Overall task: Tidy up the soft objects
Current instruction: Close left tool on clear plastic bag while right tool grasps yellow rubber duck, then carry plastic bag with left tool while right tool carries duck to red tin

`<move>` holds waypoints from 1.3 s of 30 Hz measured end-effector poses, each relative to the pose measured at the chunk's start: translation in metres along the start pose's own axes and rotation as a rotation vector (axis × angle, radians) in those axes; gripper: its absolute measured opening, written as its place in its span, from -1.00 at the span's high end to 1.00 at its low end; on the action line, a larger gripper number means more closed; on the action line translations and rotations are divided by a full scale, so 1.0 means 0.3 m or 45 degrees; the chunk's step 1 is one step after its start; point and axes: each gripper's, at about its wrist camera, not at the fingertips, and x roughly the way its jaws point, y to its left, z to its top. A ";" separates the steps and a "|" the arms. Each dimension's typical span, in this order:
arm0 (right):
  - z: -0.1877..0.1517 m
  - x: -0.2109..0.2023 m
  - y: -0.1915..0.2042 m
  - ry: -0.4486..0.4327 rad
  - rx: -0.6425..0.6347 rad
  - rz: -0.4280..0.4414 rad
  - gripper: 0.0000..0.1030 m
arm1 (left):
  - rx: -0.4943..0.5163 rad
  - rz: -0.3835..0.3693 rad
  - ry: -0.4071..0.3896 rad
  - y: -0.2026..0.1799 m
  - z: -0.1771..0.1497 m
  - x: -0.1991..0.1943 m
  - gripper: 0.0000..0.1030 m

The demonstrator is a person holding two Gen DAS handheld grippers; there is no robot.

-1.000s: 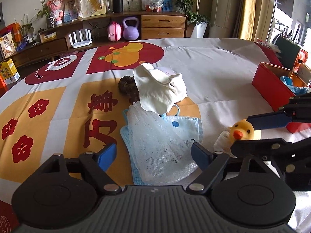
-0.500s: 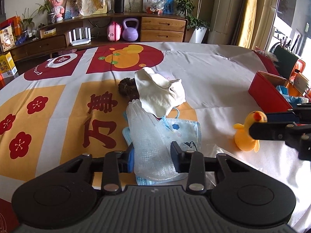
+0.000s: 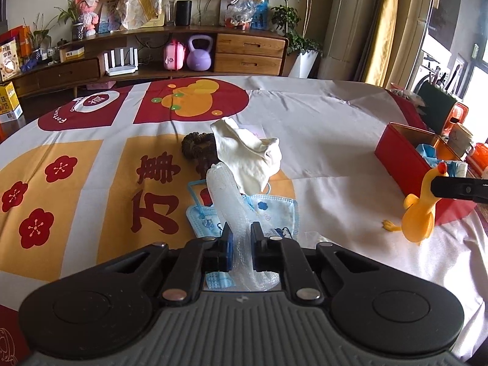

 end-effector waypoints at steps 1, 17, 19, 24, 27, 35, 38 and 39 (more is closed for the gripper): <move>0.000 -0.012 -0.008 -0.008 0.017 0.003 0.51 | 0.004 -0.003 -0.002 -0.003 0.001 -0.007 0.79; 0.050 -0.233 -0.040 -0.146 0.098 -0.009 0.51 | -0.015 -0.118 -0.081 -0.060 0.058 -0.207 0.80; 0.060 -0.256 -0.048 -0.164 0.103 -0.011 0.51 | -0.004 -0.139 -0.101 -0.075 0.071 -0.230 0.80; 0.087 -0.310 -0.074 -0.203 0.099 -0.026 0.51 | 0.025 -0.199 -0.139 -0.132 0.113 -0.273 0.80; 0.108 -0.340 -0.096 -0.231 0.101 -0.044 0.51 | 0.036 -0.243 -0.147 -0.174 0.140 -0.284 0.80; 0.152 -0.390 -0.179 -0.282 0.116 -0.113 0.50 | 0.102 -0.339 -0.163 -0.323 0.217 -0.267 0.80; 0.163 -0.394 -0.219 -0.292 0.138 -0.135 0.50 | 0.145 -0.375 -0.164 -0.391 0.244 -0.249 0.80; 0.165 -0.397 -0.230 -0.295 0.142 -0.145 0.50 | 0.158 -0.388 -0.162 -0.417 0.252 -0.241 0.80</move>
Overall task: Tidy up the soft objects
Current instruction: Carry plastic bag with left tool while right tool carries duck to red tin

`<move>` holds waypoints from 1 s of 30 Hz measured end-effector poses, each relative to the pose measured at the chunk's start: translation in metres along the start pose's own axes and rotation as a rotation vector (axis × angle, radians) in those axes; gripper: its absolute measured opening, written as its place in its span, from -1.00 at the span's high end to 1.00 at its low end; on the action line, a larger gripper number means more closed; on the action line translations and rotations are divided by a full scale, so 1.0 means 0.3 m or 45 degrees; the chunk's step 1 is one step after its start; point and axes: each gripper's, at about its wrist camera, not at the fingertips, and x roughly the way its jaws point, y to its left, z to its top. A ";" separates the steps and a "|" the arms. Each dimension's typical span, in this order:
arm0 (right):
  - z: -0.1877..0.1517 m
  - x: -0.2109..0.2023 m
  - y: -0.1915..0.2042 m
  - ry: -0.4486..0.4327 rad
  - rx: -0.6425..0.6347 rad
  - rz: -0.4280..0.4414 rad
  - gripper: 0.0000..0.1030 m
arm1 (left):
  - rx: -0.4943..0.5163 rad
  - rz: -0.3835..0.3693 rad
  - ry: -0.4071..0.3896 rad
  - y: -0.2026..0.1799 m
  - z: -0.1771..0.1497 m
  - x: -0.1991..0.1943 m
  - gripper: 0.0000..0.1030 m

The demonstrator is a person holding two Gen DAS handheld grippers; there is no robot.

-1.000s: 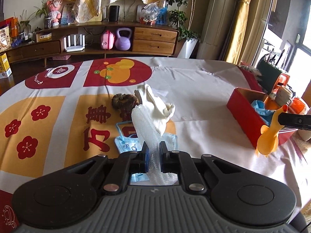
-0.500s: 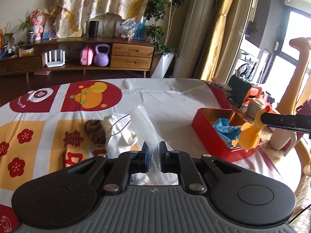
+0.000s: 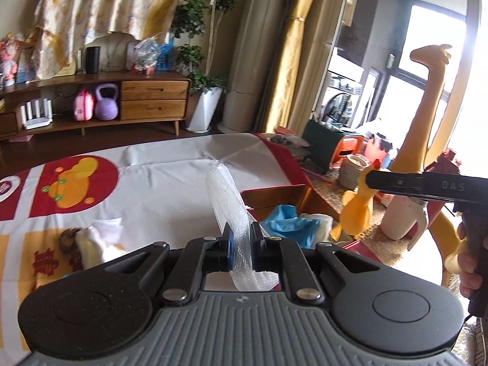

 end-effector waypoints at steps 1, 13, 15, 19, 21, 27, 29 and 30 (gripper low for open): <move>0.002 0.000 -0.013 -0.003 0.004 -0.010 0.50 | 0.010 -0.015 0.004 -0.019 0.009 0.016 0.80; -0.005 0.036 -0.199 0.006 0.075 -0.127 0.50 | 0.132 -0.136 0.077 -0.225 0.061 0.230 0.80; -0.013 0.050 -0.227 0.016 0.094 -0.141 0.50 | 0.151 -0.148 0.087 -0.253 0.068 0.264 0.80; -0.031 0.083 -0.275 0.048 0.109 -0.167 0.50 | 0.184 -0.168 0.105 -0.301 0.073 0.335 0.80; -0.039 0.101 -0.290 0.067 0.106 -0.178 0.50 | 0.193 -0.173 0.118 -0.316 0.073 0.374 0.80; -0.059 0.159 -0.311 0.126 0.075 -0.188 0.50 | 0.217 -0.164 0.157 -0.340 0.072 0.480 0.80; -0.071 0.177 -0.311 0.146 0.059 -0.175 0.50 | 0.216 -0.160 0.171 -0.338 0.070 0.512 0.80; -0.075 0.186 -0.304 0.156 0.041 -0.170 0.50 | 0.216 -0.156 0.177 -0.338 0.069 0.527 0.80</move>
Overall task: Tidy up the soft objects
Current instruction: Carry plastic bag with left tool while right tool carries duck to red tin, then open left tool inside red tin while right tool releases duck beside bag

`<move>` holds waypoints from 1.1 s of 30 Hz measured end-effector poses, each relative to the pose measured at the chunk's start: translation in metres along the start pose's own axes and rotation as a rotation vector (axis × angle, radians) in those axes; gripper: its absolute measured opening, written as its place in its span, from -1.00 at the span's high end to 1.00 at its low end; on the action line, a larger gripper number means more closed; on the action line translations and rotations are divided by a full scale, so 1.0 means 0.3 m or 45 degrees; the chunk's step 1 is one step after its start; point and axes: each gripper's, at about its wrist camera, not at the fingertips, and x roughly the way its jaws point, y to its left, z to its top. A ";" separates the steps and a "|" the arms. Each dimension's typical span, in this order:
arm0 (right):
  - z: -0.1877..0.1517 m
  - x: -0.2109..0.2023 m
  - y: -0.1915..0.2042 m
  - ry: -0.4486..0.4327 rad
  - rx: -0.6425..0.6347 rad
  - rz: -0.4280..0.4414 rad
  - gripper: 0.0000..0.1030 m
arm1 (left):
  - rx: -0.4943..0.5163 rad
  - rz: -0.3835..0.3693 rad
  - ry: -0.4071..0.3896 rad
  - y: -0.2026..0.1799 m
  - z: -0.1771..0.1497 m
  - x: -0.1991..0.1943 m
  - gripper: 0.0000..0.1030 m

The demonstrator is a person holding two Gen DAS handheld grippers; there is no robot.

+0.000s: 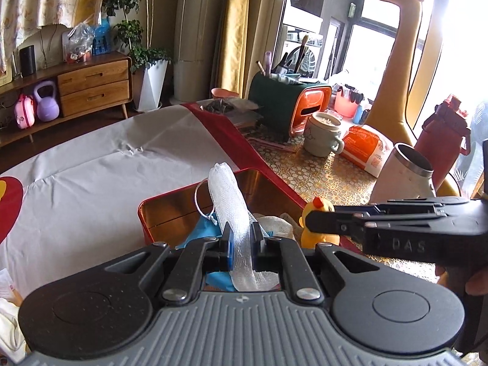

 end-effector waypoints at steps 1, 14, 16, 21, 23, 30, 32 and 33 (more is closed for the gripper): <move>-0.006 0.007 0.008 0.008 -0.018 0.004 0.50 | -0.003 0.003 0.008 0.004 0.000 0.015 0.80; -0.054 0.109 0.034 0.104 -0.066 0.029 0.49 | -0.084 0.033 0.149 0.084 -0.023 0.192 0.80; -0.059 0.116 0.042 0.106 -0.077 0.027 0.48 | -0.092 0.036 0.168 0.093 -0.025 0.210 0.80; -0.070 0.134 0.058 0.127 -0.073 0.053 0.45 | -0.112 0.037 0.214 0.111 -0.036 0.252 0.80; -0.080 0.140 0.062 0.135 -0.070 0.060 0.44 | -0.112 0.038 0.237 0.113 -0.040 0.270 0.80; -0.093 0.147 0.078 0.145 -0.077 0.070 0.33 | -0.128 0.060 0.279 0.123 -0.048 0.297 0.79; -0.093 0.148 0.083 0.148 -0.081 0.067 0.31 | -0.132 0.073 0.281 0.121 -0.046 0.297 0.78; -0.092 0.146 0.085 0.145 -0.085 0.074 0.22 | -0.133 0.075 0.280 0.122 -0.044 0.295 0.77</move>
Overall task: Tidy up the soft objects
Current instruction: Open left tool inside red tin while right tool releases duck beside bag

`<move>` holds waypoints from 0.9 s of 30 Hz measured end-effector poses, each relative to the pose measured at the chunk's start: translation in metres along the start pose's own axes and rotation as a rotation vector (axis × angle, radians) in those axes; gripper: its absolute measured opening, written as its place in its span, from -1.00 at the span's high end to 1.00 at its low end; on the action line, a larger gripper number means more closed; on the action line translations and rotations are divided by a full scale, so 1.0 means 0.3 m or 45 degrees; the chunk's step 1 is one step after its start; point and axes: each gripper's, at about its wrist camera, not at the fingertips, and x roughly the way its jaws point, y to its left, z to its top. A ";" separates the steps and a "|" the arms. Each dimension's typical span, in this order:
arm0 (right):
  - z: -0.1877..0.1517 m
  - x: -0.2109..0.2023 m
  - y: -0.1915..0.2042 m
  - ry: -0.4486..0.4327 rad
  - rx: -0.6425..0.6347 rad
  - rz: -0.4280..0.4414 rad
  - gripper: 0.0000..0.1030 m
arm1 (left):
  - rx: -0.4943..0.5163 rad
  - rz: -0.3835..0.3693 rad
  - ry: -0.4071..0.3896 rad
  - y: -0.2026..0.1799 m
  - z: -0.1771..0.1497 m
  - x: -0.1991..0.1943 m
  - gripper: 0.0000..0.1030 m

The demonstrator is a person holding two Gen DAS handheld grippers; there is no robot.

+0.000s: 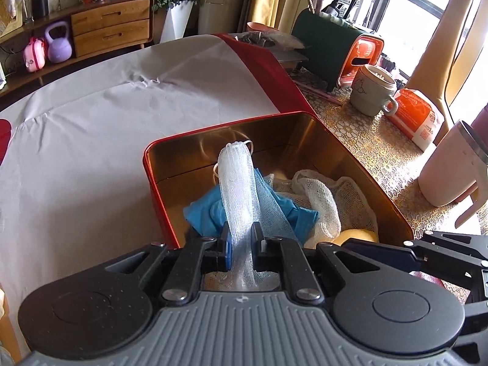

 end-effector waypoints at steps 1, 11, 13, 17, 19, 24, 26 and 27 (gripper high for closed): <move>-0.001 -0.004 0.003 -0.004 0.001 0.017 0.12 | -0.001 0.004 0.000 0.000 0.001 -0.002 0.77; -0.008 -0.045 0.046 -0.001 -0.055 0.021 -0.14 | 0.050 0.046 -0.019 -0.021 0.000 -0.048 0.04; -0.008 -0.061 0.052 -0.005 -0.068 0.018 -0.16 | 0.050 0.033 -0.030 -0.021 0.002 -0.060 -0.21; -0.007 -0.106 0.062 -0.022 -0.080 0.008 -0.21 | 0.065 0.022 -0.069 -0.035 0.001 -0.106 -0.25; -0.003 -0.134 0.067 -0.034 -0.089 0.000 -0.23 | 0.068 0.011 -0.086 -0.037 -0.002 -0.135 -0.26; 0.003 -0.195 0.092 -0.055 -0.106 -0.014 -0.38 | 0.077 0.020 -0.125 -0.033 -0.022 -0.216 -0.27; 0.002 -0.219 0.108 -0.063 -0.114 -0.019 -0.42 | 0.079 0.029 -0.150 -0.029 -0.035 -0.254 -0.27; 0.001 -0.229 0.116 -0.067 -0.119 -0.023 -0.47 | 0.076 0.023 -0.157 -0.025 -0.041 -0.272 -0.28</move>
